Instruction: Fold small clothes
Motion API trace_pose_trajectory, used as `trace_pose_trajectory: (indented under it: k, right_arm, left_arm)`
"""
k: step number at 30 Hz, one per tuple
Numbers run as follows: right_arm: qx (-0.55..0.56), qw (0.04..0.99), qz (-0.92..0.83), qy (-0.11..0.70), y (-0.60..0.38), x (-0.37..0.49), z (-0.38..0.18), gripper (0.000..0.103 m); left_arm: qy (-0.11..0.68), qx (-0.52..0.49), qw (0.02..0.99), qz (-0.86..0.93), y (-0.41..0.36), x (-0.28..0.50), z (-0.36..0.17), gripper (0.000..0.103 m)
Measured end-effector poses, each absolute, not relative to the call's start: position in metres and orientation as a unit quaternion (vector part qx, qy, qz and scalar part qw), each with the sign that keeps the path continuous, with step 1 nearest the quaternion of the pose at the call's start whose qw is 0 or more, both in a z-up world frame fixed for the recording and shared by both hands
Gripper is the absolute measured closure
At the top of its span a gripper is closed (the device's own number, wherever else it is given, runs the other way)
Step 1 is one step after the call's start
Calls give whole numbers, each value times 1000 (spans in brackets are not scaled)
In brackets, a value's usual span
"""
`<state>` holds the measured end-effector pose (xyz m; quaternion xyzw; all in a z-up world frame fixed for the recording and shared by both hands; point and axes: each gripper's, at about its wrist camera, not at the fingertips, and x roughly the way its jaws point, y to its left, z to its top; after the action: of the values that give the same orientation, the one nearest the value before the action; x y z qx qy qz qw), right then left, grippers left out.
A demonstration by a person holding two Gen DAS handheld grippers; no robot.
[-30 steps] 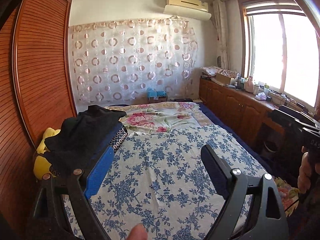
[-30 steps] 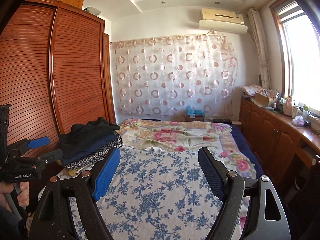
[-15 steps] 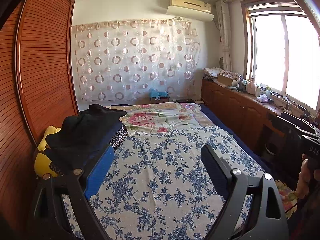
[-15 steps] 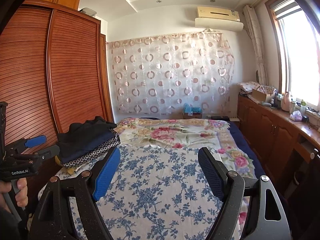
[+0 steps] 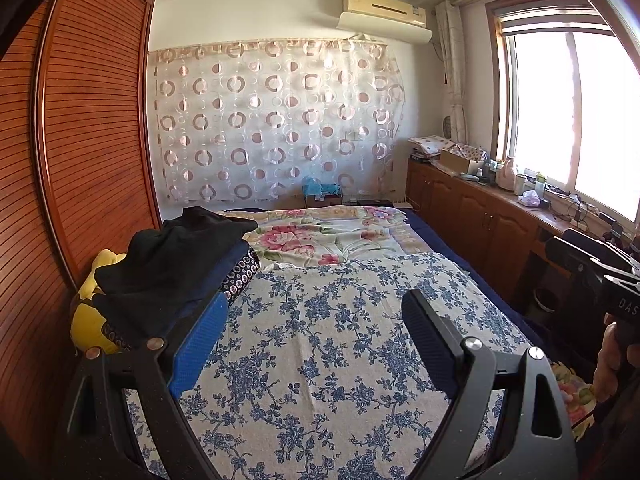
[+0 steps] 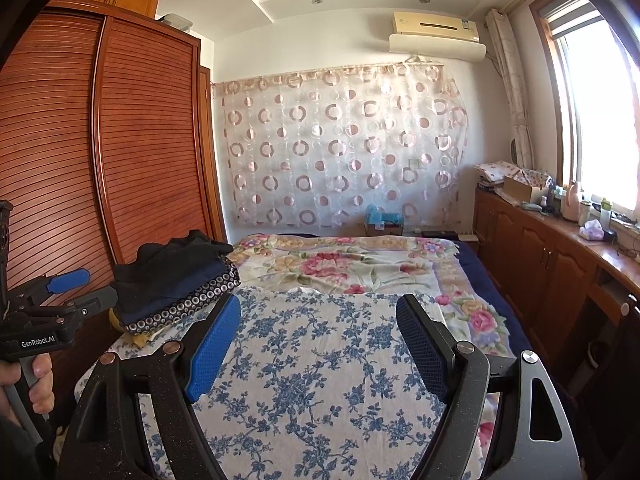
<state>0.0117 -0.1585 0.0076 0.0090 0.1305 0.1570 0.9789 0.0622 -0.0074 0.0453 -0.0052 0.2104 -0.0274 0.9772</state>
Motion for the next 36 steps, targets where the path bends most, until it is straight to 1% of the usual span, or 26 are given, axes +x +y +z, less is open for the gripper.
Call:
trace_pose_trajectory:
  k: [36]
  right_arm:
    - [6,978,159,132,-174,16,5,21]
  left_arm:
    - [207,-7,978,-27,-7,61,44,14]
